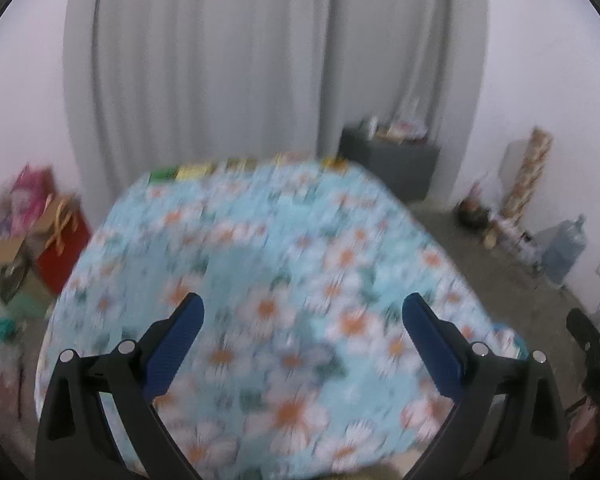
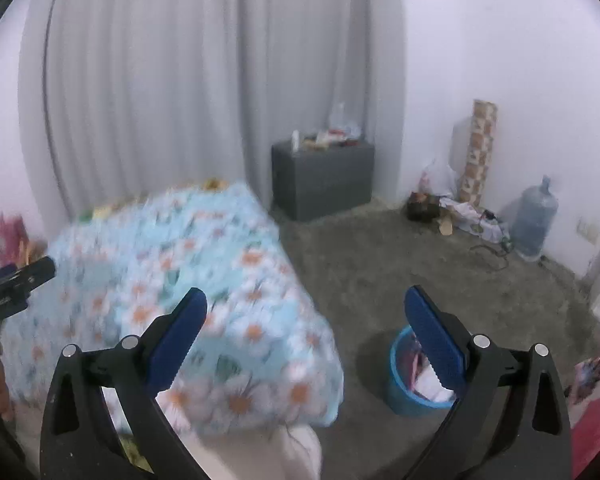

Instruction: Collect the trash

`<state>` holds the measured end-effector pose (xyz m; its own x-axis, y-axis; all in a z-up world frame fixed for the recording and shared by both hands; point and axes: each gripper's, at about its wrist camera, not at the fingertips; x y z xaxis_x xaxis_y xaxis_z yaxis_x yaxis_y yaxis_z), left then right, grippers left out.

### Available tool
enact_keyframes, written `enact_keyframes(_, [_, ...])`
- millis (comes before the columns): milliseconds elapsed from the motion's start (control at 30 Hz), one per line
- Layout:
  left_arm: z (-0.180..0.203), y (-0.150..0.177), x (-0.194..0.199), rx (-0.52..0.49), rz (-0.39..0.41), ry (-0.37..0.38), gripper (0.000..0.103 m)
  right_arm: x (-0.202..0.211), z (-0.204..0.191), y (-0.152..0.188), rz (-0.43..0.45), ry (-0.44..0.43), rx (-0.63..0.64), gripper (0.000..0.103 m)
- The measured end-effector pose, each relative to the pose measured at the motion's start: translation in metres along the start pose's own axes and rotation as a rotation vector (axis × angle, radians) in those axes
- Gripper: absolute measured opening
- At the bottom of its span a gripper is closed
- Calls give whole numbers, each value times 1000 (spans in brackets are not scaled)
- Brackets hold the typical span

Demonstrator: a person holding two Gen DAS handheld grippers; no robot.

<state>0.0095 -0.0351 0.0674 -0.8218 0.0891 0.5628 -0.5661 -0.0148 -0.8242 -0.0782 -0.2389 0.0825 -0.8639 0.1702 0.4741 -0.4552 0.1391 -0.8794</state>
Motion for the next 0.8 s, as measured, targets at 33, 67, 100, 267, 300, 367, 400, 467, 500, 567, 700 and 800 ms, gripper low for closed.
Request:
enact_keyframes(33, [0,7,-7,7,-57,-10,97,-1,-5,4,-30,15,23,95])
enact_keyframes(67, [-1,13,-13,8,-104,-18,97,-5,-12,8,-80,31,55,95])
enact_keyframes(100, [-1,19,-16,5,-132,-24,97,-7,-12,12,-105,32,64,95])
enact_keyframes(267, [2,43,-27,-38,-225,-52,97,-22,-28,48,-292,49,76,95])
enact_keyframes(300, [3,44,-27,-47,-229,-57,97,-24,-30,52,-318,52,75,95])
enact_keyframes(367, [4,47,-29,-65,-236,-61,97,-24,-34,62,-364,58,64,95])
enact_keyframes(400, [5,47,-30,-70,-240,-64,97,-24,-34,66,-374,61,59,95])
enact_keyframes(467, [7,47,-30,-80,-244,-68,97,-24,-33,69,-379,70,52,95])
enact_keyframes(500, [9,47,-29,-84,-244,-69,97,-23,-33,69,-380,75,51,95])
enact_keyframes(567, [13,49,-29,-99,-248,-65,97,-22,-30,69,-384,85,50,95])
enact_keyframes(700, [21,53,-30,-131,-261,-54,97,-23,-23,71,-397,103,43,95])
enact_keyframes(800, [27,53,-30,-161,-263,-49,97,-23,-18,72,-399,112,36,95])
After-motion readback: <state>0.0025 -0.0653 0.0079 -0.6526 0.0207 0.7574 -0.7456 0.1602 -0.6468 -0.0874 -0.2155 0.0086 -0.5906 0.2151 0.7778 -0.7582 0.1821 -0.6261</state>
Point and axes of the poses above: each gripper's, at about its wrist camera, not at the fingertips, and x roughly against the way its jaws point, z to its right, y to its underside, and after that the axes turned 5 degrees about z, right-handed
